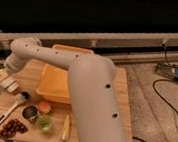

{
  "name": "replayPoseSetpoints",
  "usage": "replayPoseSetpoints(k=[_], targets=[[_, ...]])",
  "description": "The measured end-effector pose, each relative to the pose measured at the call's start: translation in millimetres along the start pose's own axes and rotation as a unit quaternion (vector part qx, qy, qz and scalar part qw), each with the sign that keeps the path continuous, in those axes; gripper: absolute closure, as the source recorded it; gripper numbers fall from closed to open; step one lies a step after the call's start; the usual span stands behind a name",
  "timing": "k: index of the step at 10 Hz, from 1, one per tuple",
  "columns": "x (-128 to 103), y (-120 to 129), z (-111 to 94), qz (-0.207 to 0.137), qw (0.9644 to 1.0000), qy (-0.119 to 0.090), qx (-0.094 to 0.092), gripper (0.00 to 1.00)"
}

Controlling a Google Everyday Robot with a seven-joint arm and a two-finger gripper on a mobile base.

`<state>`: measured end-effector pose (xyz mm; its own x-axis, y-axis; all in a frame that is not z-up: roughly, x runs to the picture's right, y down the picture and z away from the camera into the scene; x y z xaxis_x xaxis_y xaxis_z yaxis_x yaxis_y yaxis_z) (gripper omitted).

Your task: Place sponge in plastic cup

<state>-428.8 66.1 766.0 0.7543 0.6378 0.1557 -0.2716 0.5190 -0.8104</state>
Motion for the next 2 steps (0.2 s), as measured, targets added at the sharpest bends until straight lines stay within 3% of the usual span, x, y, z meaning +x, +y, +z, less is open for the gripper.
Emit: replayPoseSetpoints(k=[2], targets=[[0.9,-2.3,-3.1,0.002,1.0000,-0.002,0.002,0.20]])
